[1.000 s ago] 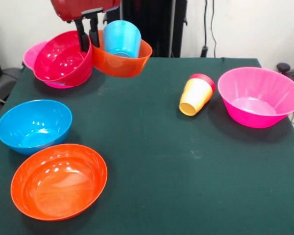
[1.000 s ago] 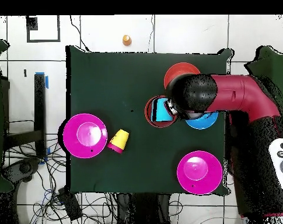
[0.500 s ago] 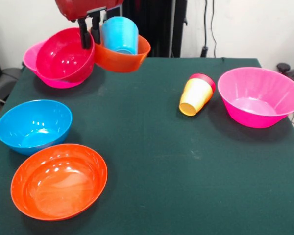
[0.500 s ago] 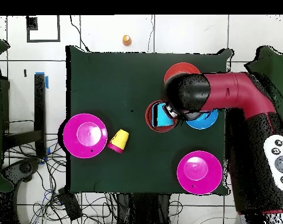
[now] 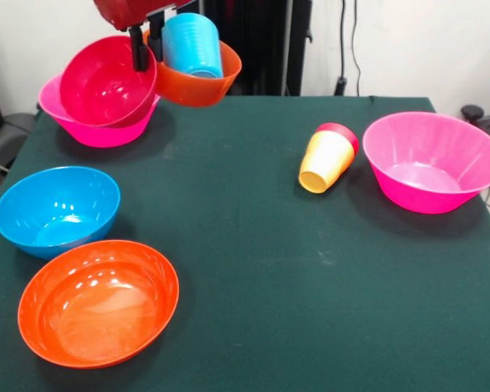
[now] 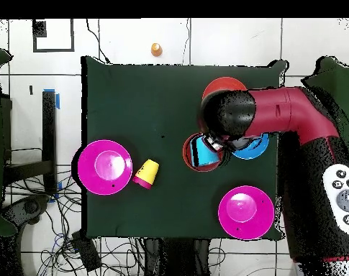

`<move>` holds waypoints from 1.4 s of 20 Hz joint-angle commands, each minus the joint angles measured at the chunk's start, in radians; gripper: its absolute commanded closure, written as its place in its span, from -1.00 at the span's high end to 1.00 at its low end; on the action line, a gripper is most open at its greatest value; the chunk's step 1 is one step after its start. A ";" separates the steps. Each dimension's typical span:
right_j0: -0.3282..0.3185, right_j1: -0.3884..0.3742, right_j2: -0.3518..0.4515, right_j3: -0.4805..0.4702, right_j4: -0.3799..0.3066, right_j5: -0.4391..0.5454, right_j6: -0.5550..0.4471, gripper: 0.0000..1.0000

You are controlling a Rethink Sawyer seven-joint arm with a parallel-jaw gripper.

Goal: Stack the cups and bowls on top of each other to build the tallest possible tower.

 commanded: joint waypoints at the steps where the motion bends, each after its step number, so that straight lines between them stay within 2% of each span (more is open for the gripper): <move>1: 0.044 0.041 -0.046 -0.071 0.070 -0.054 0.190 -1.00; 5: 0.087 0.035 -0.146 -0.108 0.120 -0.149 0.494 -1.00; 9: 0.120 0.058 -0.210 -0.162 0.172 -0.110 0.612 -1.00; 10: 0.124 0.003 -0.240 0.015 0.189 -0.250 0.688 -1.00; 12: 0.130 -0.016 -0.273 0.048 0.193 -0.274 0.729 -1.00; 19: 0.142 0.007 -0.307 0.009 0.173 -0.253 0.778 -1.00; 25: 0.121 0.023 -0.338 0.007 0.157 -0.322 0.863 -1.00; 28: 0.094 0.040 -0.335 0.013 0.172 -0.345 0.834 -1.00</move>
